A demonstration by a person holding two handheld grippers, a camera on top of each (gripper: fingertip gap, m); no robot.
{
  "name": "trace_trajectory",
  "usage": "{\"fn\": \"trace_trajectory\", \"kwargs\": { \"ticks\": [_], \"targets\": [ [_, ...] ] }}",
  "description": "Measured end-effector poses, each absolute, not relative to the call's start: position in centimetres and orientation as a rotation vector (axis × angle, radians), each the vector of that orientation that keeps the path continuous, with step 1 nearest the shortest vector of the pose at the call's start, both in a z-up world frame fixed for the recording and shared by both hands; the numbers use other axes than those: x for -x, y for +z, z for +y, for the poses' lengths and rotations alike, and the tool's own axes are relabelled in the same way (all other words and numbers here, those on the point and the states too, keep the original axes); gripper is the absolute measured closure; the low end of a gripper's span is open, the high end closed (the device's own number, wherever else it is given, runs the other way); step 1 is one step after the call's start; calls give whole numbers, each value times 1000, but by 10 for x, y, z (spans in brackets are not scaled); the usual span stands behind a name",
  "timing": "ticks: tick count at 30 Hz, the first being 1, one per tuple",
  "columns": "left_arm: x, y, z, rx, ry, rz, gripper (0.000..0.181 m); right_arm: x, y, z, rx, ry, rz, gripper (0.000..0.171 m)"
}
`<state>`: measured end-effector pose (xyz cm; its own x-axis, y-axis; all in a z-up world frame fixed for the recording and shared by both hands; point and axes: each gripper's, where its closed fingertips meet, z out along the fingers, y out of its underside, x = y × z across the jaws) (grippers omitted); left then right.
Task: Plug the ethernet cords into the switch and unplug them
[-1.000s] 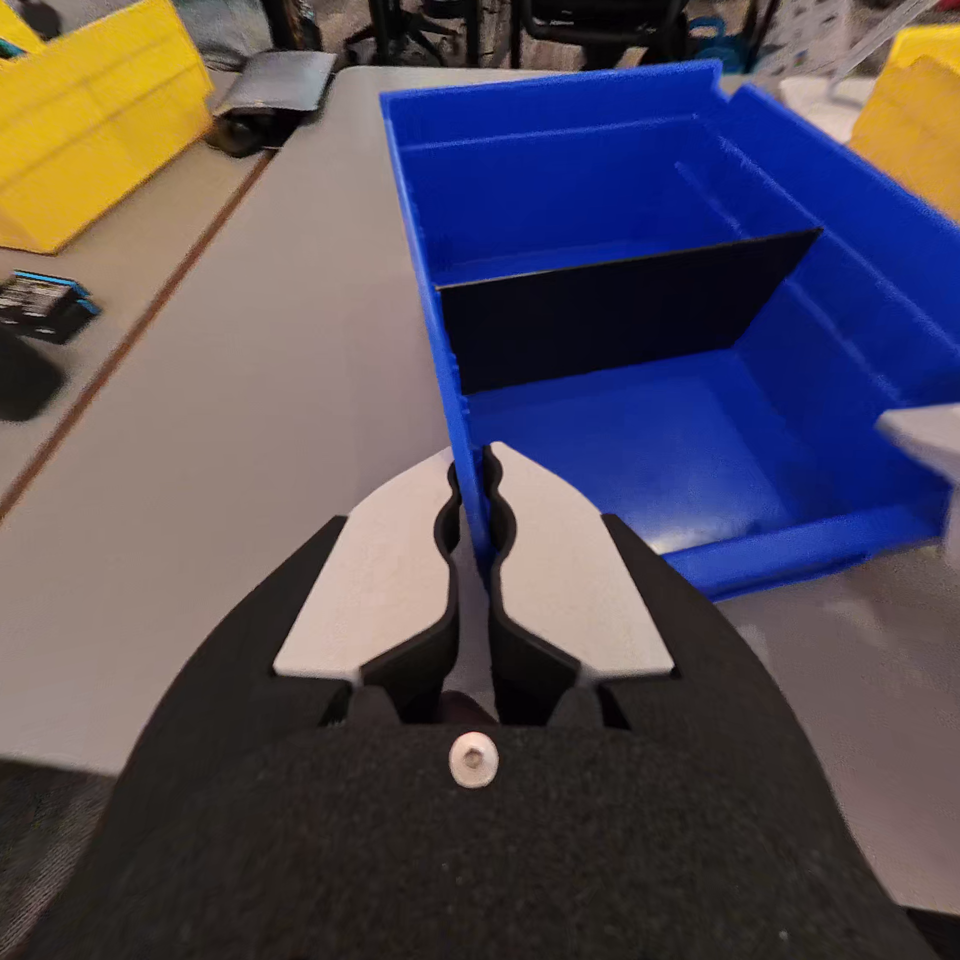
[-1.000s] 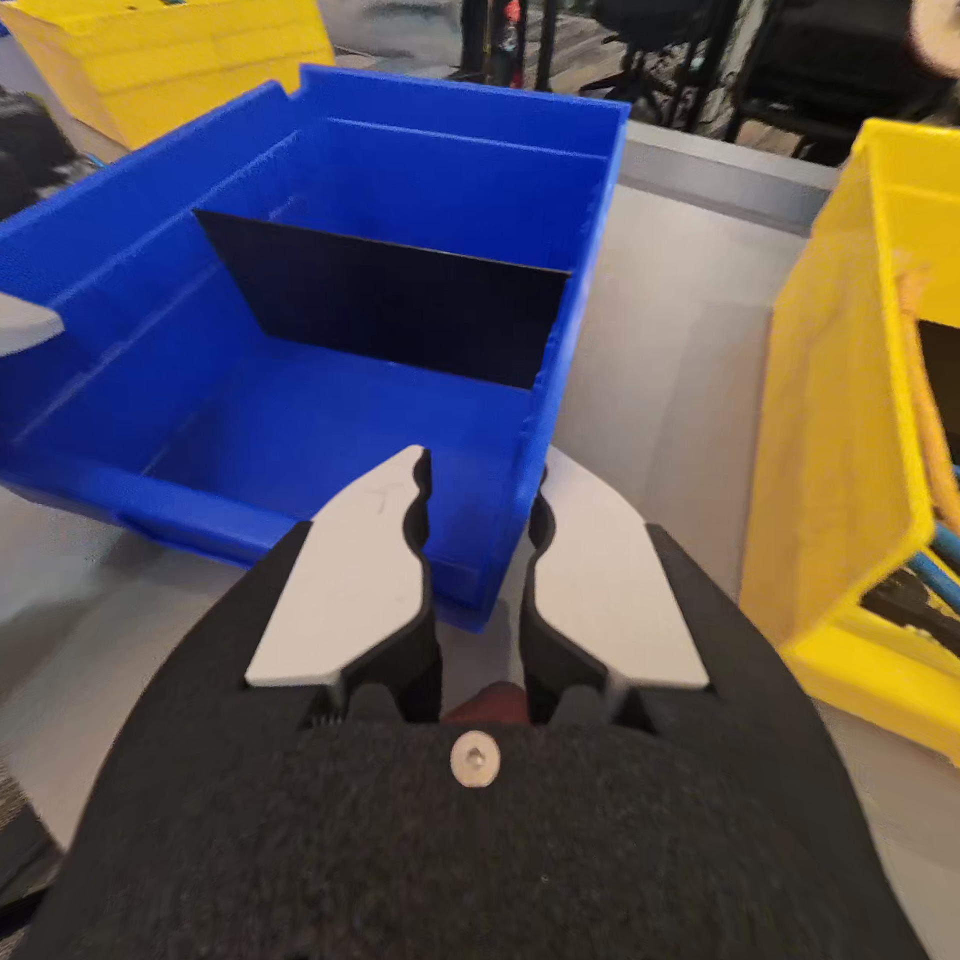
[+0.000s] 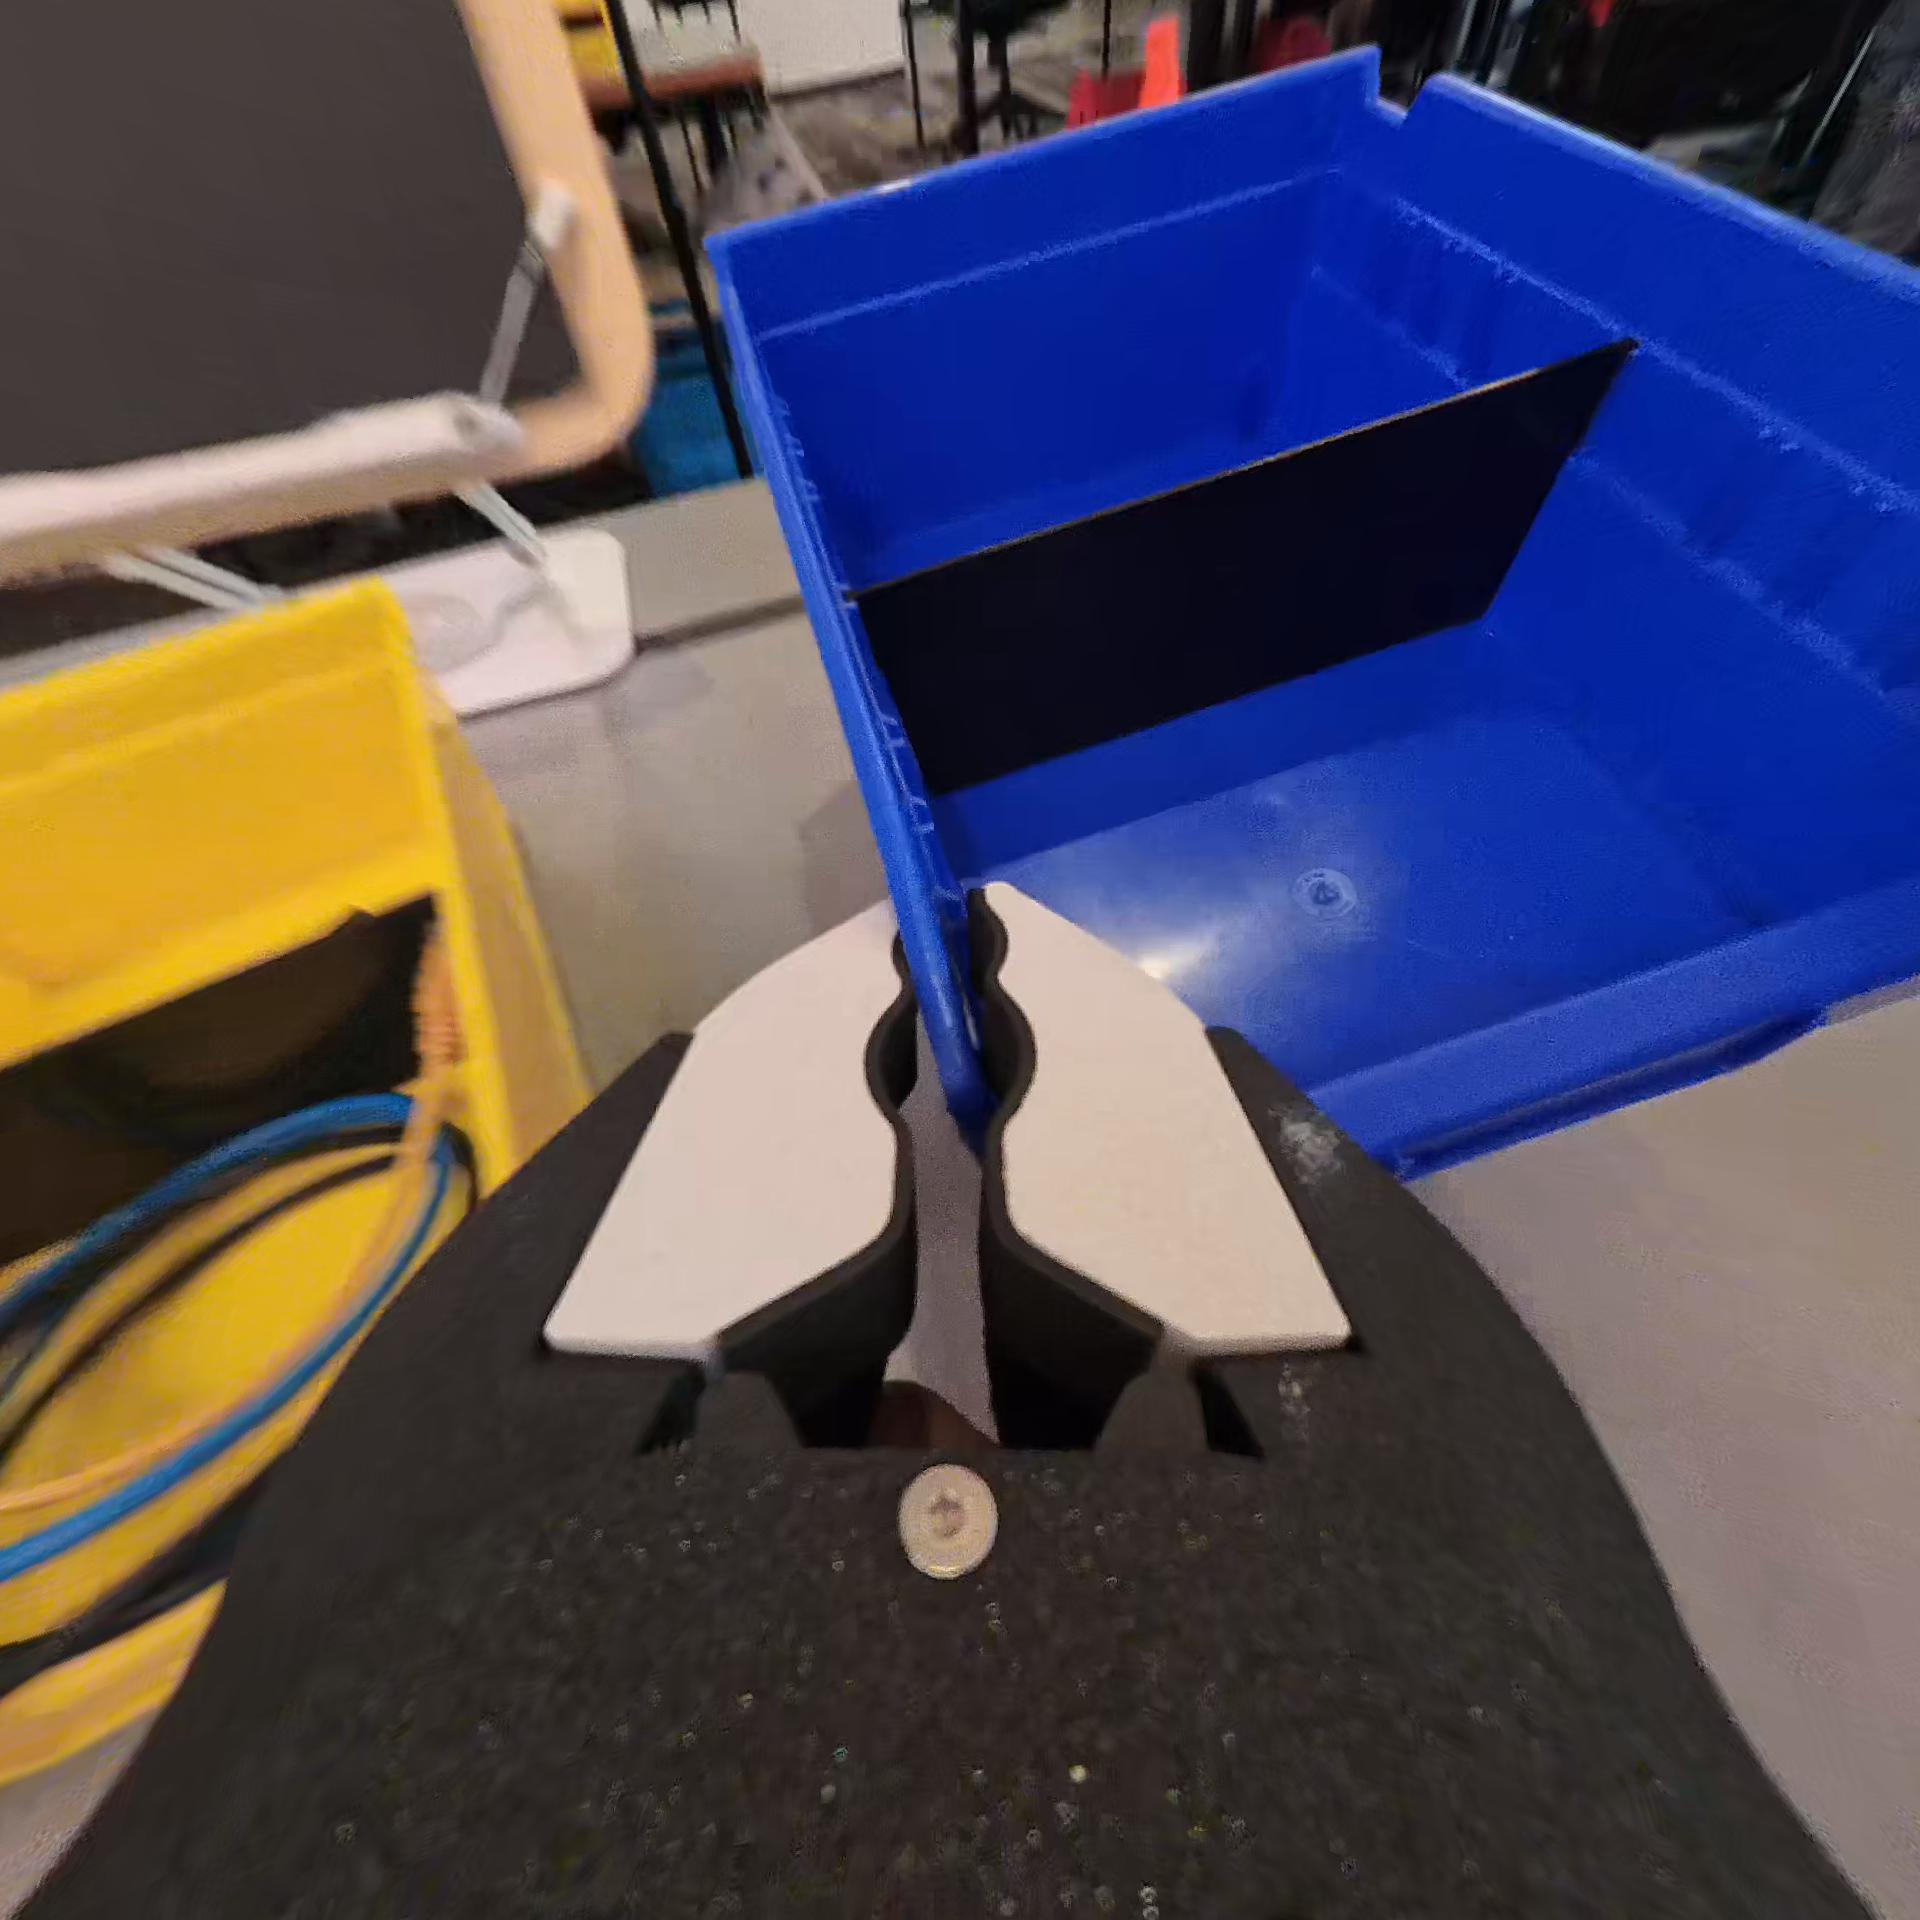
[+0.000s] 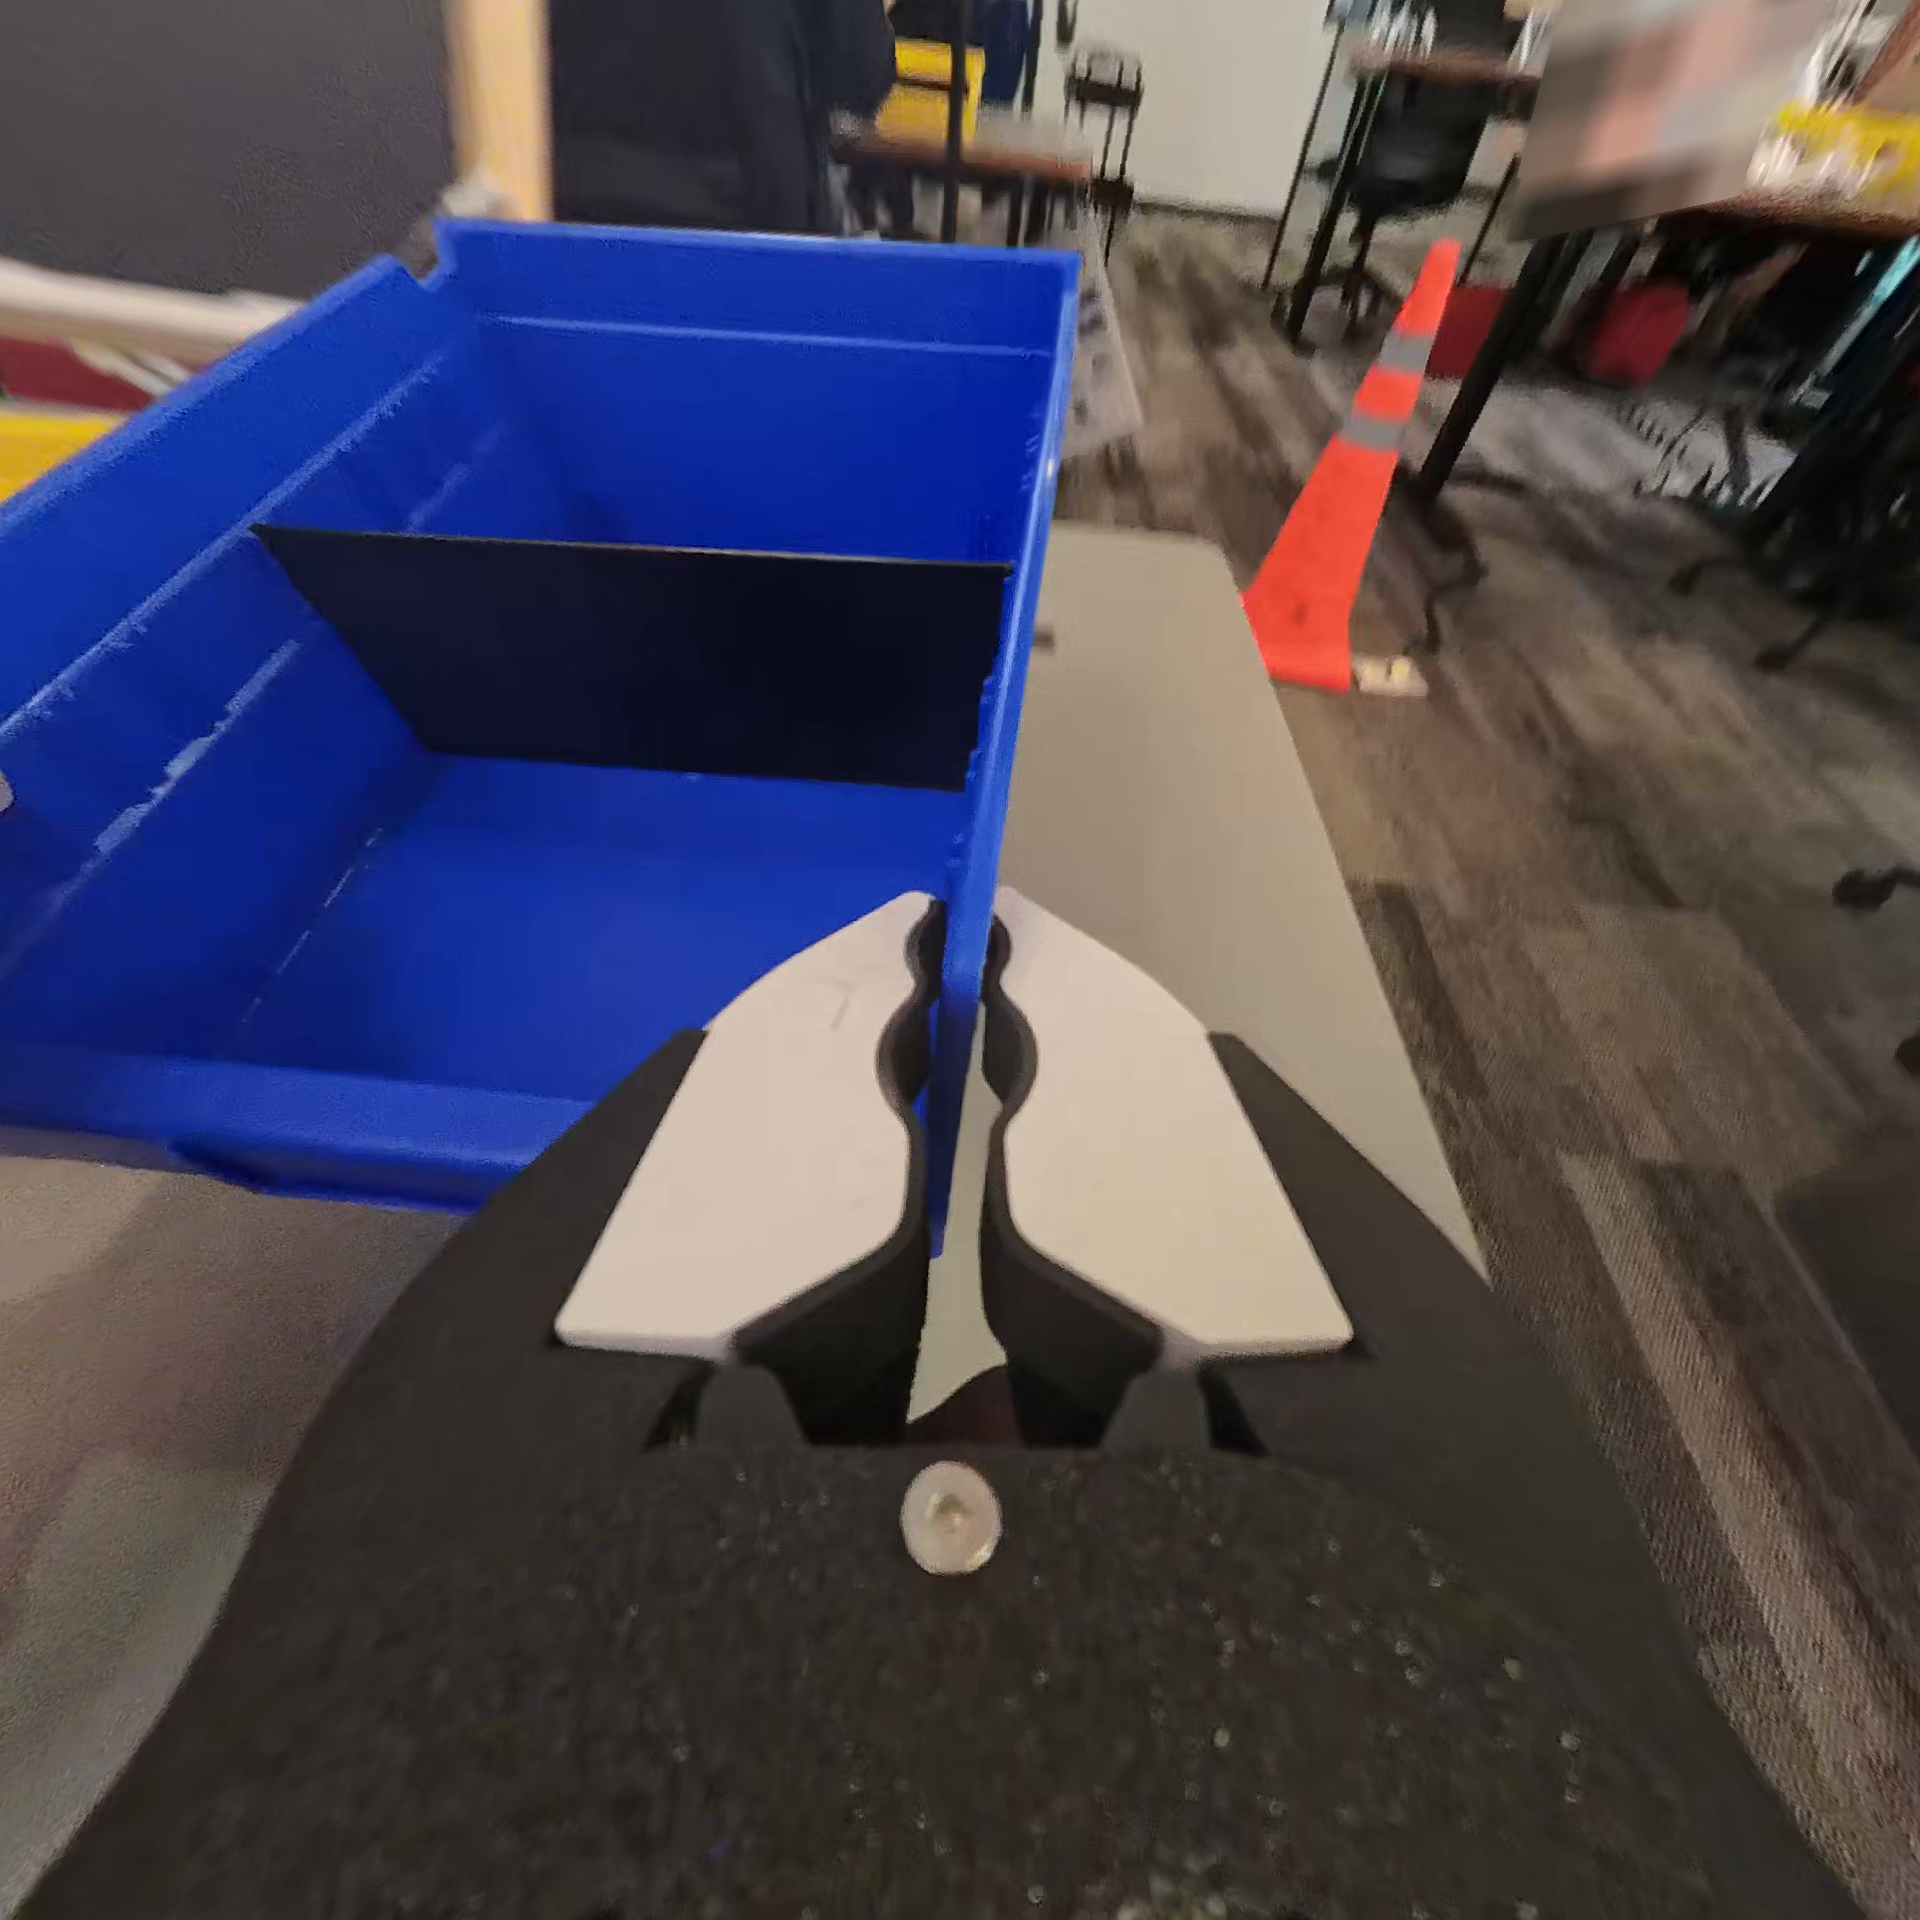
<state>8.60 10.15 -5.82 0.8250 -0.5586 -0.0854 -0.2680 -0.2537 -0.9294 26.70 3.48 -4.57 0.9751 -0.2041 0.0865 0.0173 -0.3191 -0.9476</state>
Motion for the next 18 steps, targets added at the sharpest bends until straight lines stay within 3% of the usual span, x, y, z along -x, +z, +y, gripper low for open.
{"fn": "trace_trajectory", "kwargs": {
  "ticks": [4,7,14,16,18],
  "targets": [
    [-105,-111,100,1923,-277,684,175,-287,-111,33,1999,-171,115,166],
    [-100,-120,105,1905,-272,678,173,-283,-127,43,2019,-131,96,166],
    [-99,-119,97,1877,-317,738,164,-283,-127,46,1998,-64,198,167],
    [-92,-106,87,1832,-334,786,155,-285,-117,37,1994,-124,158,162],
    [-72,-81,80,1761,-335,787,158,-287,-90,27,1913,-178,158,162]
  ]
}}
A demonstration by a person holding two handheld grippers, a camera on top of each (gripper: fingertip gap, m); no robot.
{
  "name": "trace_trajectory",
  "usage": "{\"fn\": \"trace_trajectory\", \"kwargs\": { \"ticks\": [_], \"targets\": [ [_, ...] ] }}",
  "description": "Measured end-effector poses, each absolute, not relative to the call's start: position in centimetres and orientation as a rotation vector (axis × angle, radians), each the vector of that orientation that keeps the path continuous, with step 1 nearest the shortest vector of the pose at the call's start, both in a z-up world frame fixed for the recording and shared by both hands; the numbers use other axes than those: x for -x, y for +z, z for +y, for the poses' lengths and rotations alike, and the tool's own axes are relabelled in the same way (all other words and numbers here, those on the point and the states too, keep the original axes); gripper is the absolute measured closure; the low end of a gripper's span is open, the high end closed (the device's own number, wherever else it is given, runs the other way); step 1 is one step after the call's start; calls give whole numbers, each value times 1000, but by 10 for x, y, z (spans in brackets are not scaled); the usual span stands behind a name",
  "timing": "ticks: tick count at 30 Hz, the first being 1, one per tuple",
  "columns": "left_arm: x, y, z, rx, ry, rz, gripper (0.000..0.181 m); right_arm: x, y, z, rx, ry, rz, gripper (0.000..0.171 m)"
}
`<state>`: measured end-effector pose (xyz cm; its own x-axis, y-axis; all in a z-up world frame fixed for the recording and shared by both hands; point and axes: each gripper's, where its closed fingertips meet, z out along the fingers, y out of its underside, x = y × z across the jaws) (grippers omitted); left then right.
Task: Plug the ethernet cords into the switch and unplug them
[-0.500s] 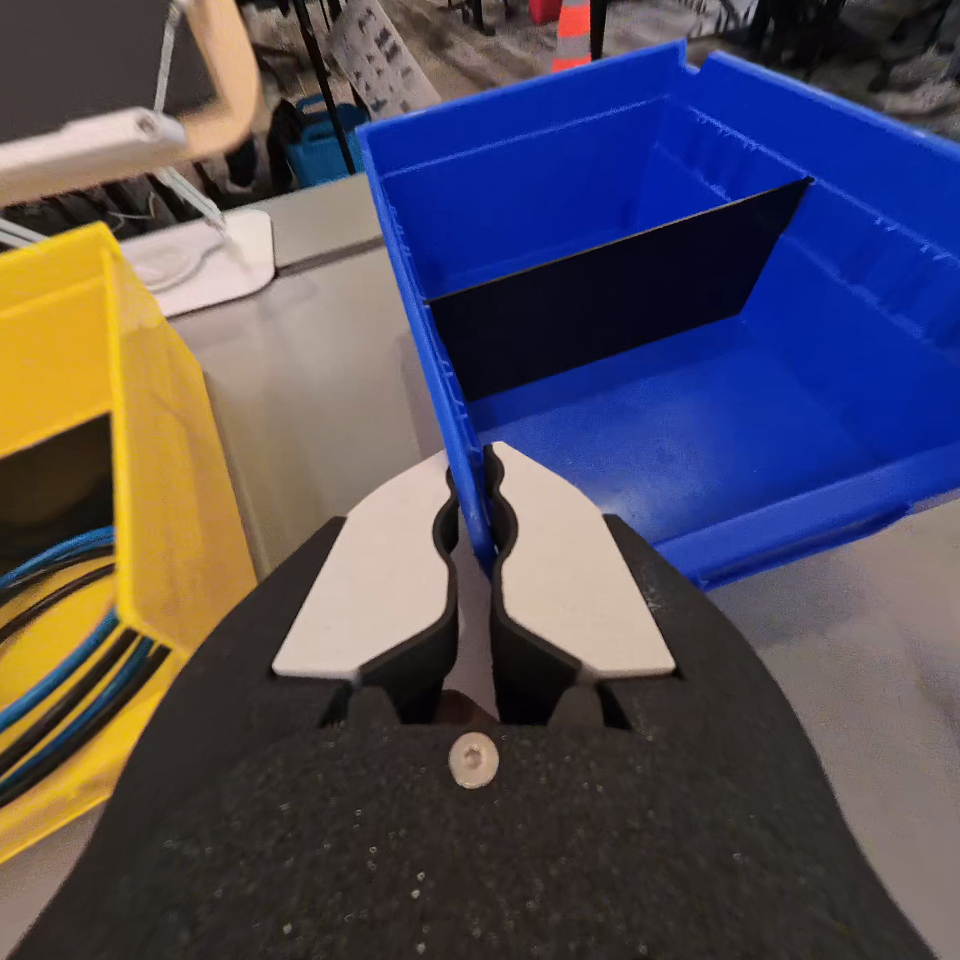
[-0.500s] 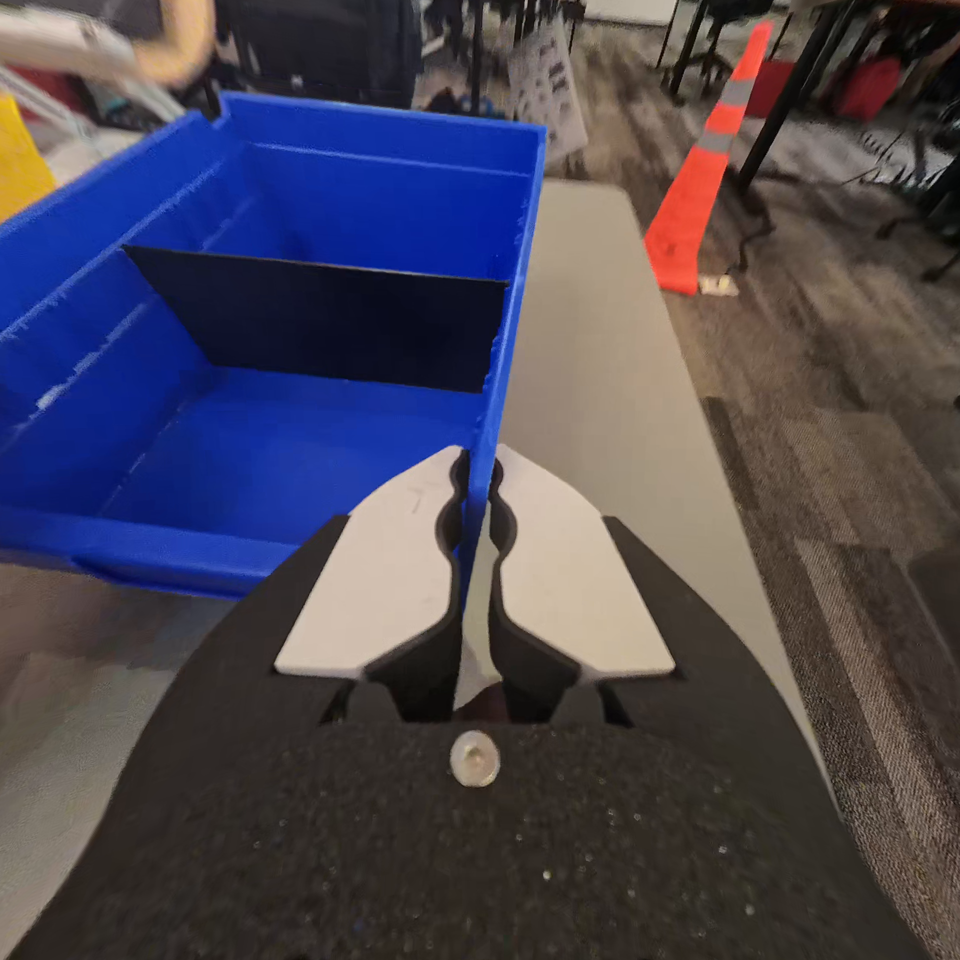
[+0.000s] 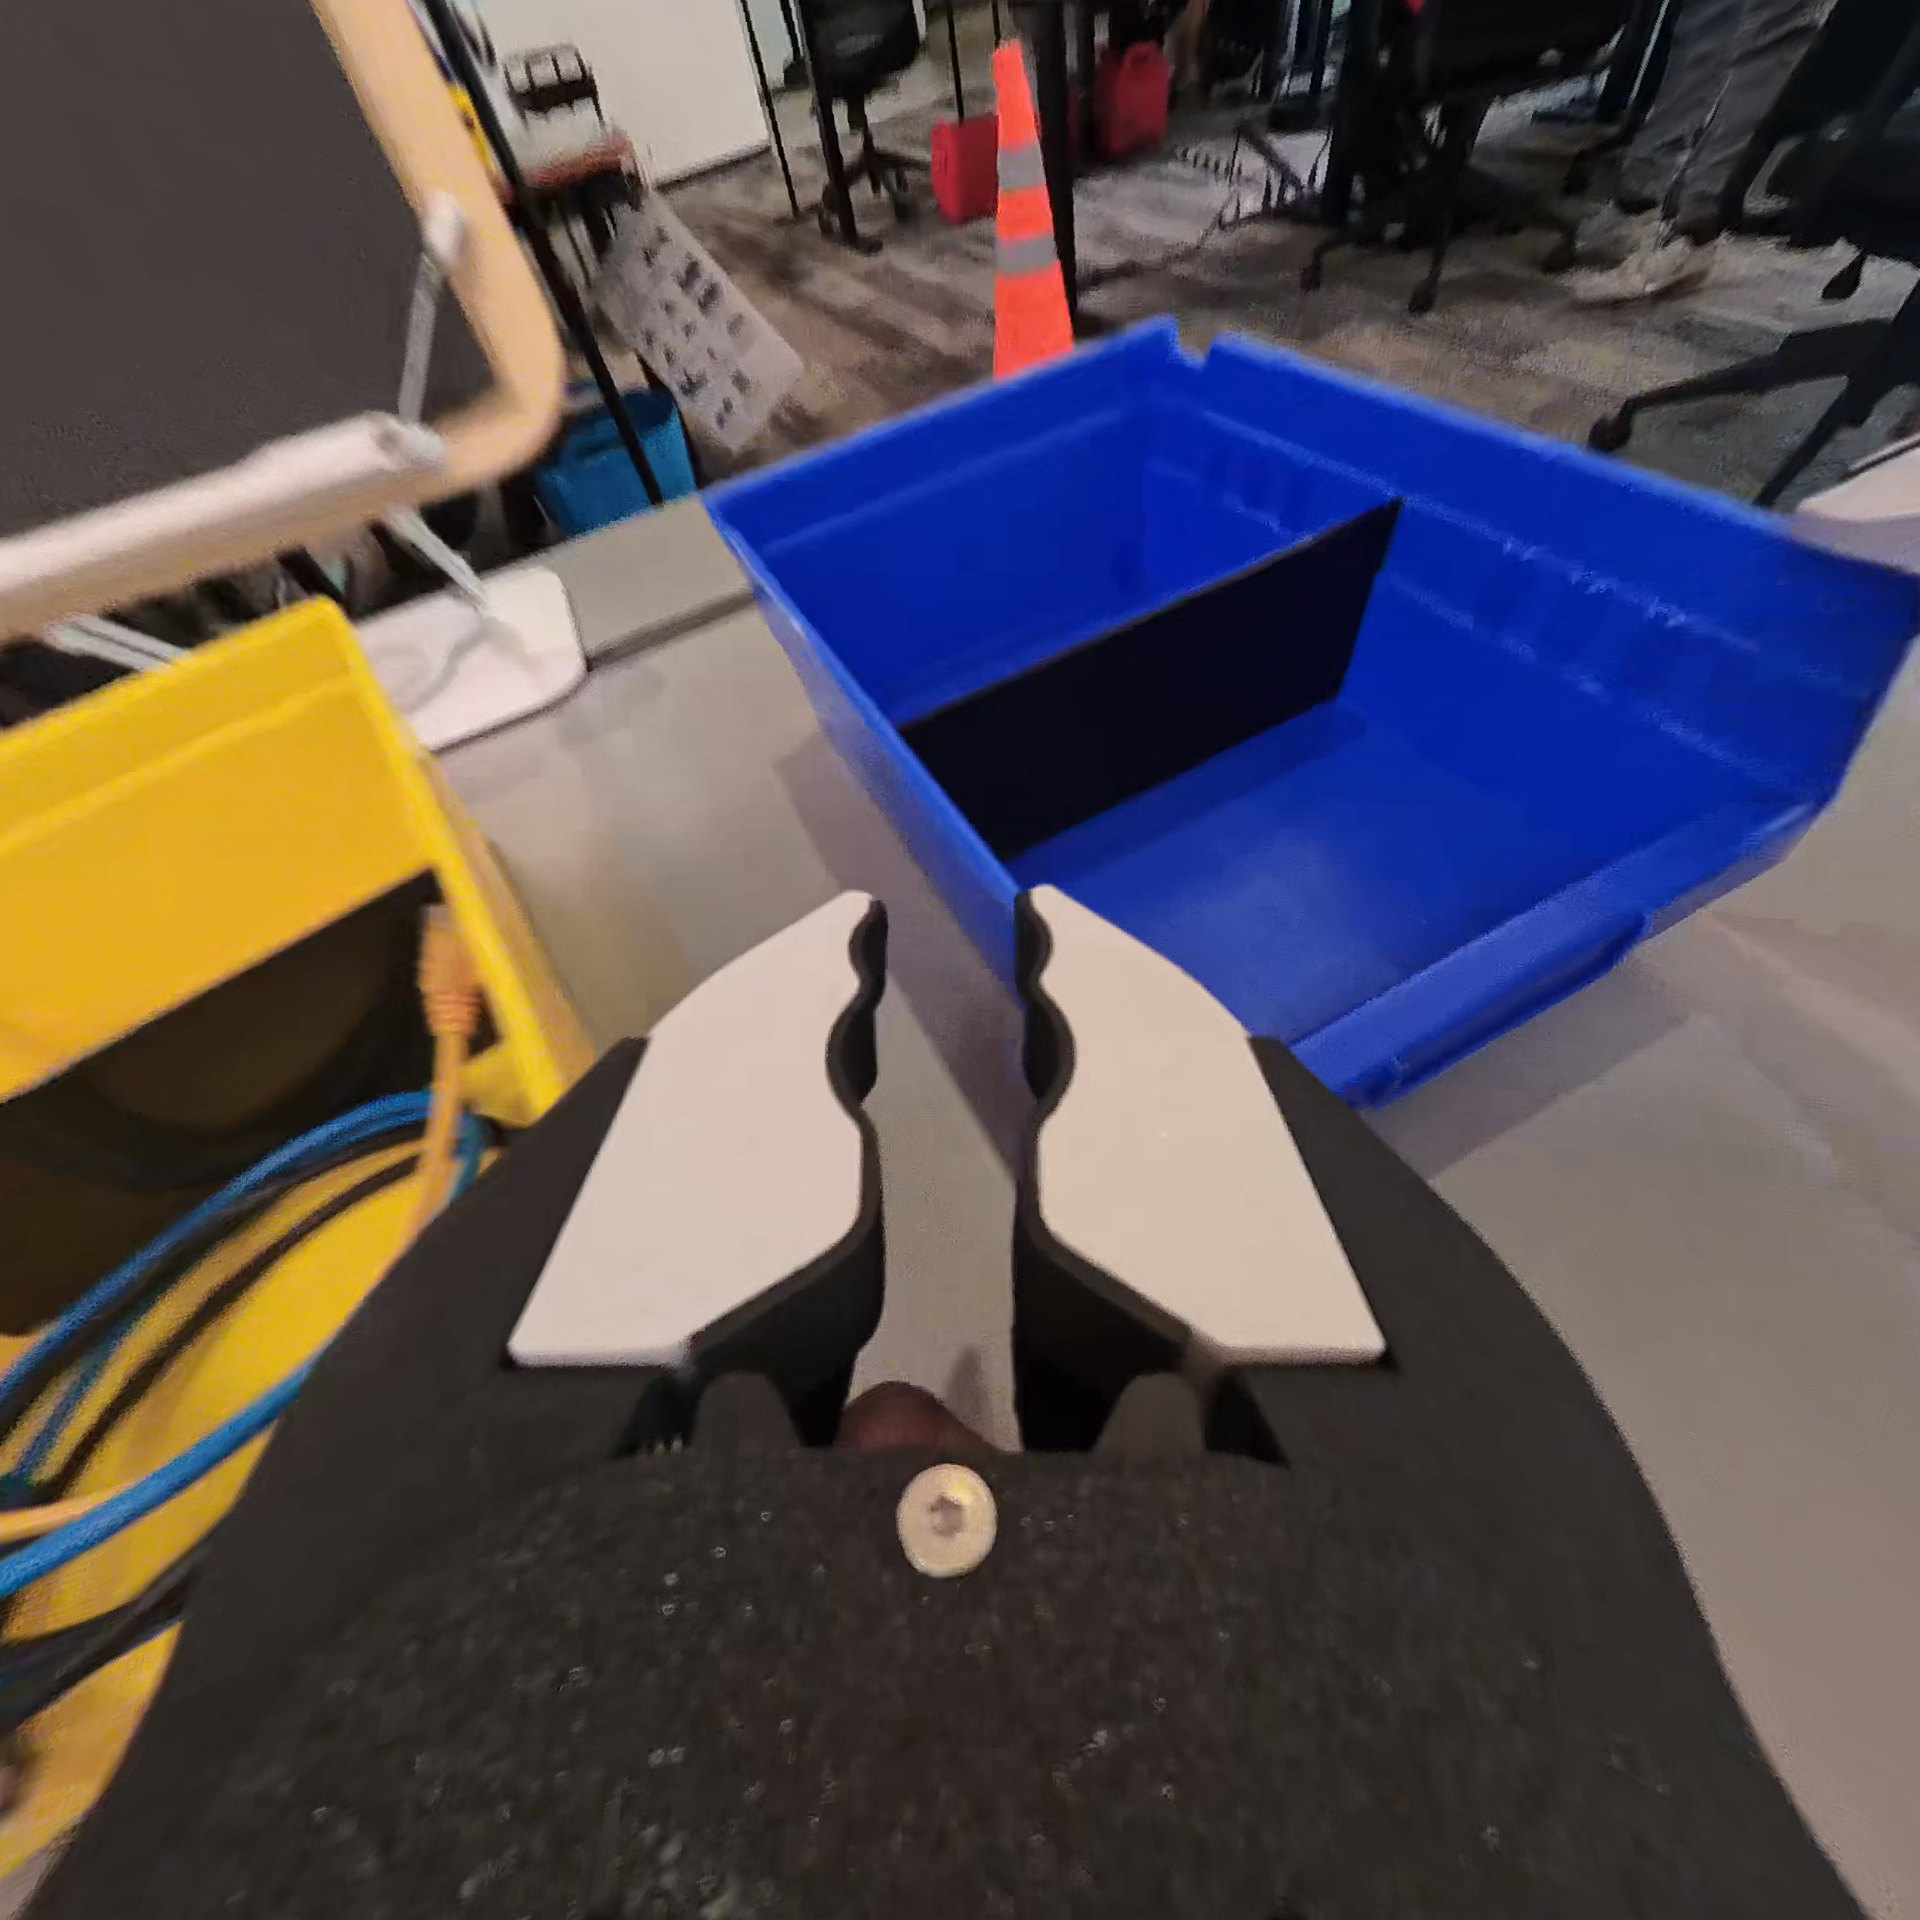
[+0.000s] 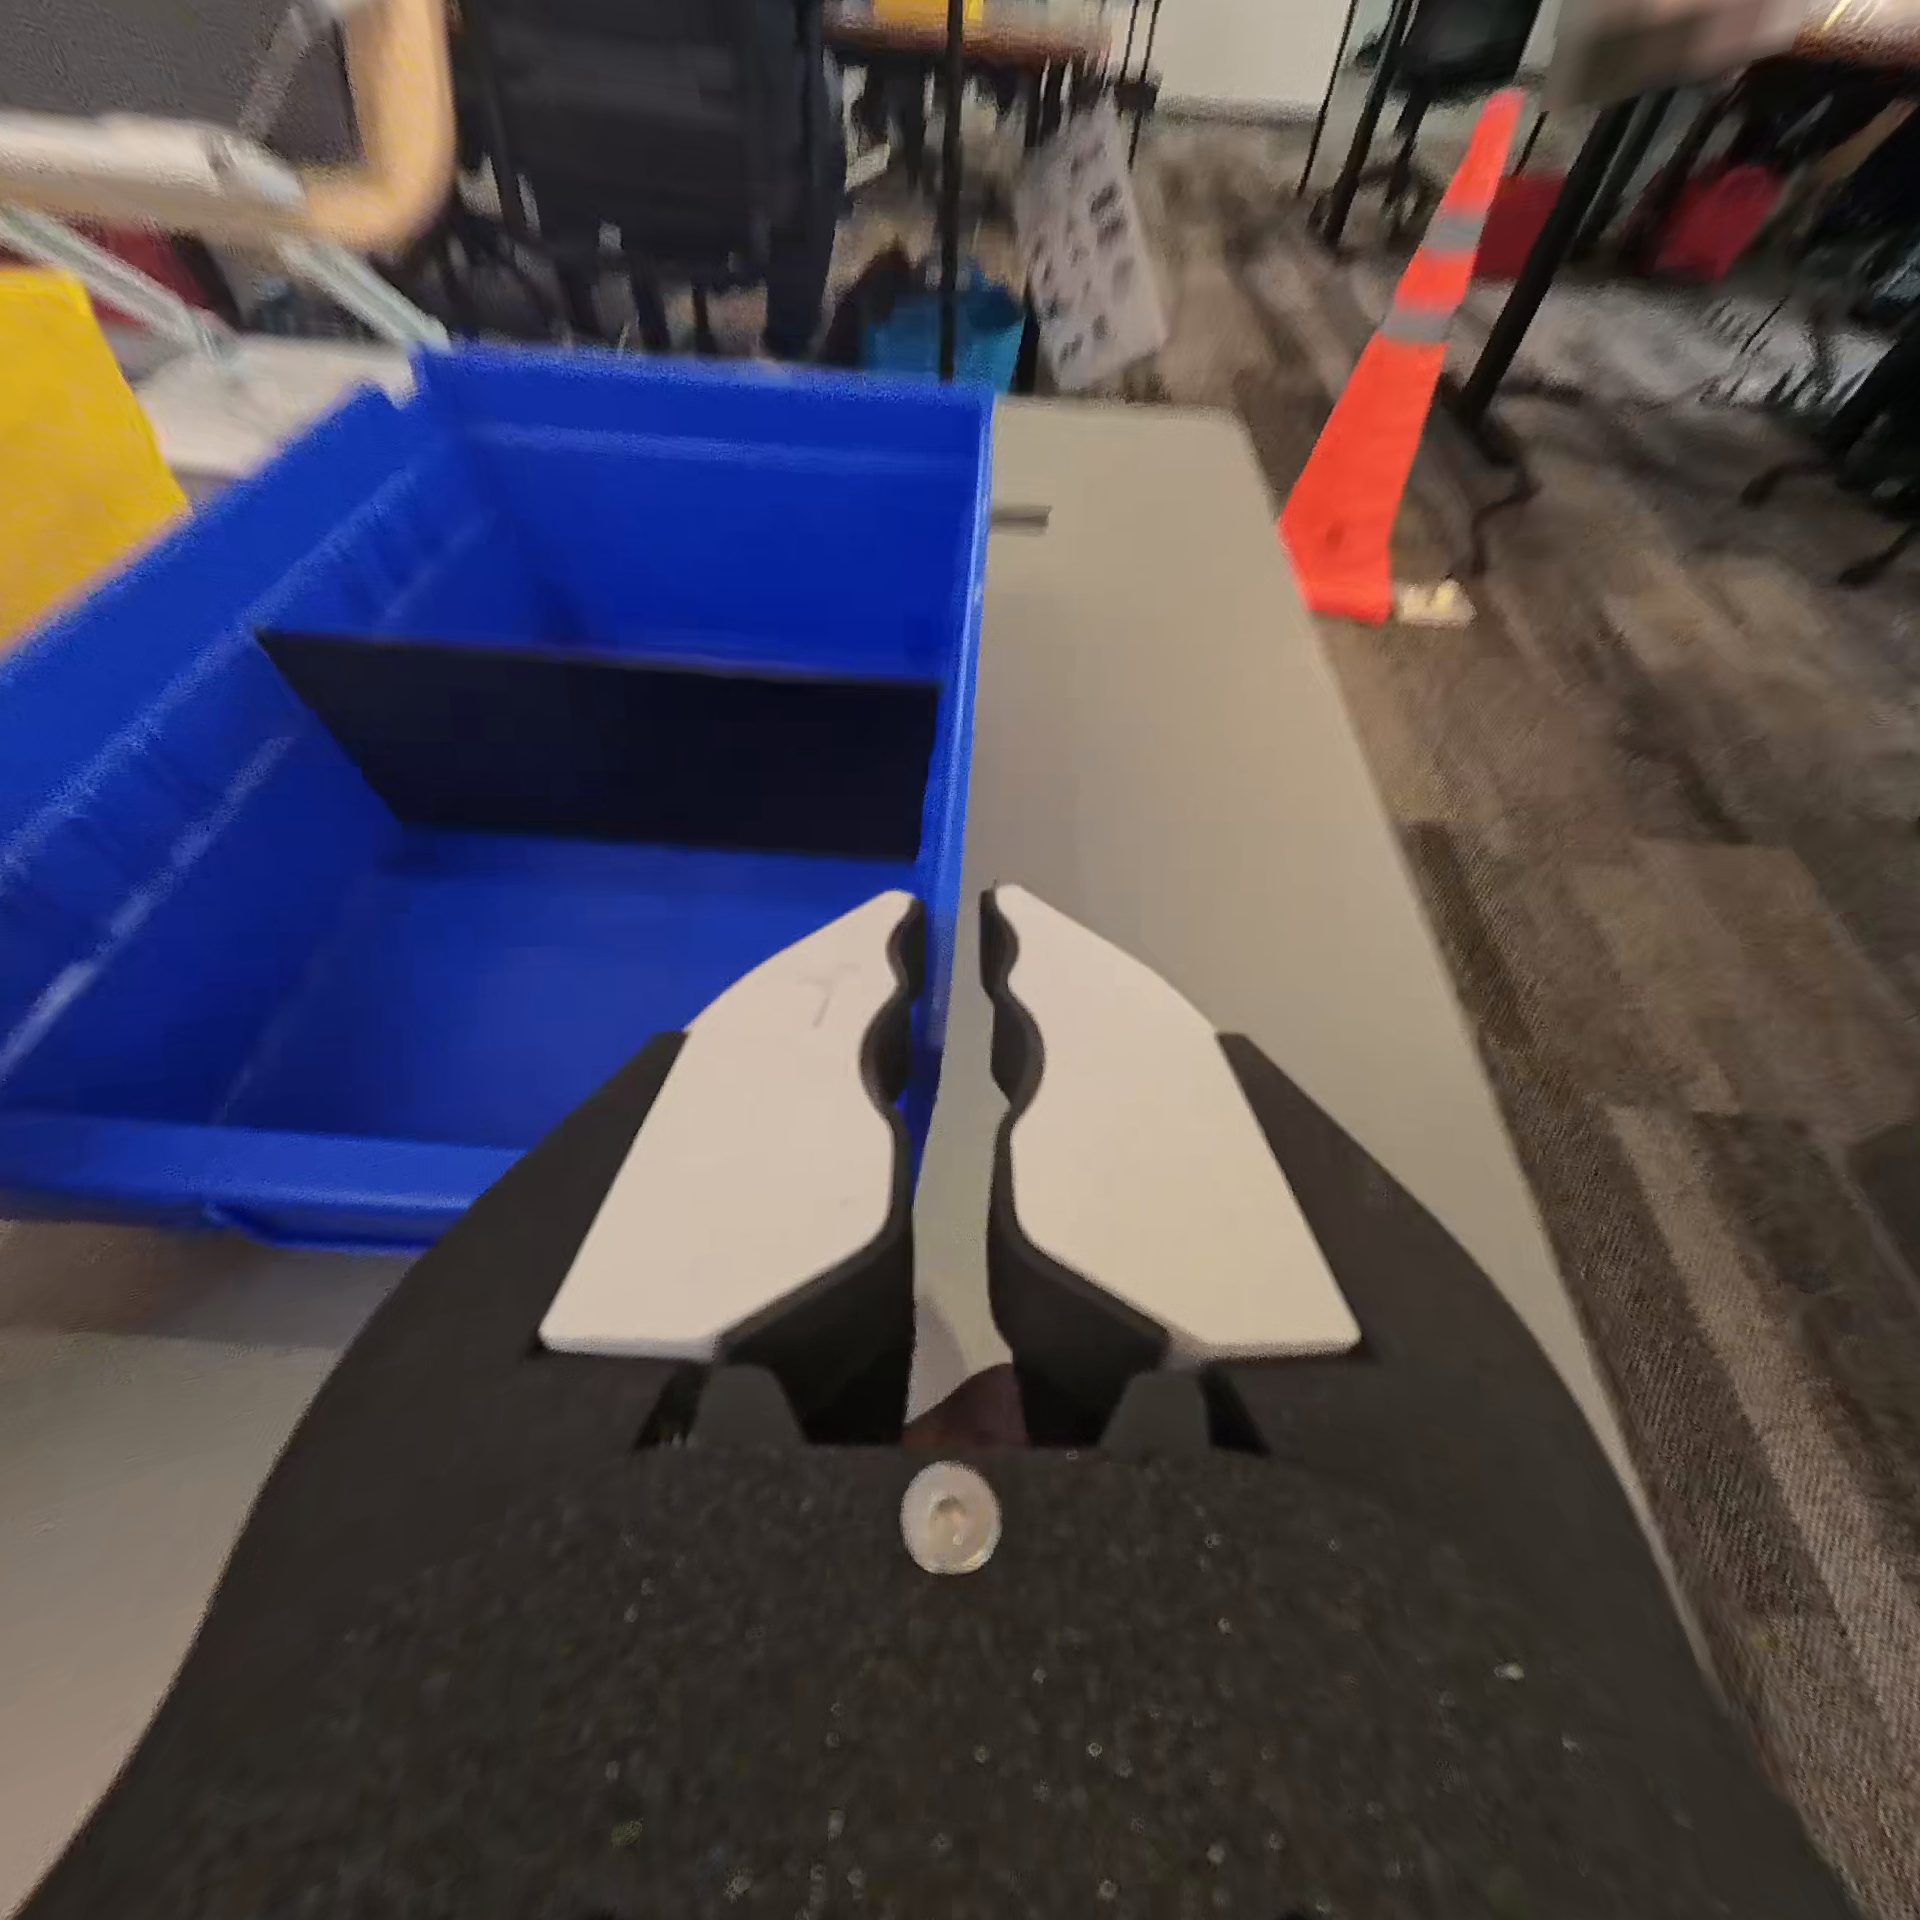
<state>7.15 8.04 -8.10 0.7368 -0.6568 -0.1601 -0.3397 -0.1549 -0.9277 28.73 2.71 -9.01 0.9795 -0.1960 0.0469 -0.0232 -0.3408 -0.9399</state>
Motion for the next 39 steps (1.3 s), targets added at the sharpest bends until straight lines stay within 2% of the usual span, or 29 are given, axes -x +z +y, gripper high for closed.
{"fn": "trace_trajectory", "kwargs": {
  "ticks": [3,7,10,13,15,17,21,24,26,33,39],
  "targets": [
    [-30,-44,68,1713,-423,778,156,-280,-46,13,1796,-242,138,161],
    [73,-22,74,1709,-376,644,155,-223,-2,17,1704,-187,21,157],
    [164,-36,94,1754,-267,472,155,-139,14,35,1637,-56,-84,156],
    [218,-79,107,1881,-286,360,152,-42,-14,60,1665,148,-129,156],
    [221,-102,115,1950,-312,378,148,-1,-54,79,1774,242,-105,154],
    [218,-111,125,1968,-269,414,145,12,-84,95,1863,173,-96,145],
    [205,-123,152,1994,-254,399,149,11,-106,117,1922,80,-34,148],
    [197,-130,164,2004,-265,403,163,6,-124,136,1986,31,24,151],
    [197,-131,167,1997,-236,421,172,10,-133,146,1995,39,15,166],
    [236,-112,184,1952,-95,443,176,45,-120,155,1893,-18,73,168],
    [338,-89,200,1923,-95,434,176,148,-95,172,1835,44,35,168]
  ]
}}
